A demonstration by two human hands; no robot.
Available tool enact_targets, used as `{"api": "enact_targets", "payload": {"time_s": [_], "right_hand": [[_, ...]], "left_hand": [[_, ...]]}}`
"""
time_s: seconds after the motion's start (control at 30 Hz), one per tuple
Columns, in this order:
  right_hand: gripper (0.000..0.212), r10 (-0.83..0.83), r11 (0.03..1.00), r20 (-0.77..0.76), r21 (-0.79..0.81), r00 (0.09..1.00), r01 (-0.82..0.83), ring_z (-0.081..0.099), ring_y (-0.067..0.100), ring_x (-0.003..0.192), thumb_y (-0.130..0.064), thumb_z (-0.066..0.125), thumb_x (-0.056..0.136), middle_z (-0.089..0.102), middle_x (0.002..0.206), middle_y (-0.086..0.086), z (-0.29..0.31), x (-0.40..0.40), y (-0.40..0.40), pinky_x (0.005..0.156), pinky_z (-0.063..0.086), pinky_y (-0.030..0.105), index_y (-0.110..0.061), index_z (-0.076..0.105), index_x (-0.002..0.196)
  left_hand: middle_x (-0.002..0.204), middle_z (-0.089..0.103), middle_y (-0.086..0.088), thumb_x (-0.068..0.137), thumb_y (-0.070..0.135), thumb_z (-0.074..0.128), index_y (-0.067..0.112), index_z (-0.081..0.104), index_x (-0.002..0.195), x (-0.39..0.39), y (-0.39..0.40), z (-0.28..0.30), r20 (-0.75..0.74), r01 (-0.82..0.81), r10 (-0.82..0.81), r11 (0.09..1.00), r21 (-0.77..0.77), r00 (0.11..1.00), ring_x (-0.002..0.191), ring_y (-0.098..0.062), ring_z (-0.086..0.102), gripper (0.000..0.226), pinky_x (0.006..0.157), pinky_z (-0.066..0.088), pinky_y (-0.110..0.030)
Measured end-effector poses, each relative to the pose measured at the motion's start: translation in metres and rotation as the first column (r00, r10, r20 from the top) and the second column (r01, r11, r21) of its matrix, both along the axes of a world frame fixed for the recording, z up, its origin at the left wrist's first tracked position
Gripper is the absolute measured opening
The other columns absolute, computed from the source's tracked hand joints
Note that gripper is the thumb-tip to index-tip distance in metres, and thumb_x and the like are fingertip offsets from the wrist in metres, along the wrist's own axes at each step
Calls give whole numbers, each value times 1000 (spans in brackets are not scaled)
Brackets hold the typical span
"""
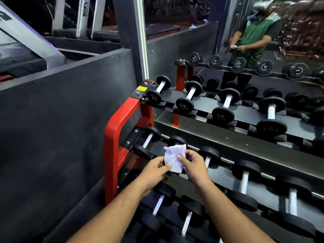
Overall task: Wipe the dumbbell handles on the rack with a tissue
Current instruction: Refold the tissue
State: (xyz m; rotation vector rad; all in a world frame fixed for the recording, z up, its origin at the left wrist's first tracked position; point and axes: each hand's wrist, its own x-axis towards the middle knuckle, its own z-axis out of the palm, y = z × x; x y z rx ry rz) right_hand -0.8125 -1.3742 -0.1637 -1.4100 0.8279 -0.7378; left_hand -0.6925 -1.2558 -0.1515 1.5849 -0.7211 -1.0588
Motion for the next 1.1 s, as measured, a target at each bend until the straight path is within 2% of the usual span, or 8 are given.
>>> {"api": "enact_targets", "payload": {"time_s": [0.1,0.23,0.43,0.53,0.7,0.8,0.97,1.1], "right_hand": [[4,2,1000,29,17,1000,-2,67,24,79,-10,70,91,75,88,10,-1,33,11,71,53,39,-12,71,95],[17,73,989,86,119,994,-83,70,33,94,-14,70,91,74,105,14,0,64,25,82,53,49,-14,71,107],[16,34,979,184,194,982,-70,67,23,83,5,62,91,74,96,16,5,98,36,70,54,27,-2,73,100],[13,27,992,129,121,991,-43,68,20,79,7,65,88,75,92,13,3,103,34,68,53,23,0,73,97],[24,36,993,-66,-112,997,-44,69,22,104,3,66,88,73,107,4,-13,108,8,94,54,40,-15,79,98],[33,45,981,-164,-182,985,-75,65,13,111,3,61,89,70,113,-2,-25,106,-13,101,50,36,-22,80,98],[18,68,996,-171,-53,983,-78,68,21,102,-33,68,89,72,106,-1,-55,111,-57,91,56,40,-27,73,104],[48,199,980,-271,73,942,-187,70,17,106,-17,73,89,73,113,-2,-93,116,-98,95,56,43,-24,60,134]], "left_hand": [[104,77,-1,100,19,63,16,67,116,34,5,2,-3,-2,2,997,-75,1000,94,-14,72,16,78,54,-26],[98,77,-6,99,10,62,15,63,119,81,6,-1,-40,-24,20,992,-123,999,87,-21,74,21,74,57,-30],[102,74,-15,100,1,55,17,68,107,126,6,-11,-274,-20,-25,987,-162,961,73,-26,68,22,57,55,-32],[102,74,-17,100,4,50,20,72,98,140,5,-16,-322,18,-58,992,-126,945,79,-31,66,28,65,54,-34],[101,73,-14,104,30,47,17,71,105,160,-16,-20,-435,86,-101,995,-54,895,86,-28,66,28,73,53,-36],[103,75,-13,98,19,65,13,69,112,167,-38,-35,-317,99,-102,995,-27,943,86,-23,68,16,73,55,-35],[105,76,-5,95,1,66,18,65,115,170,-83,-62,-48,158,-157,987,29,986,93,-16,71,26,86,56,-30],[106,73,-6,94,-3,63,20,58,122,170,-122,-88,101,216,-222,974,67,970,88,-8,67,36,83,52,-21]]}}
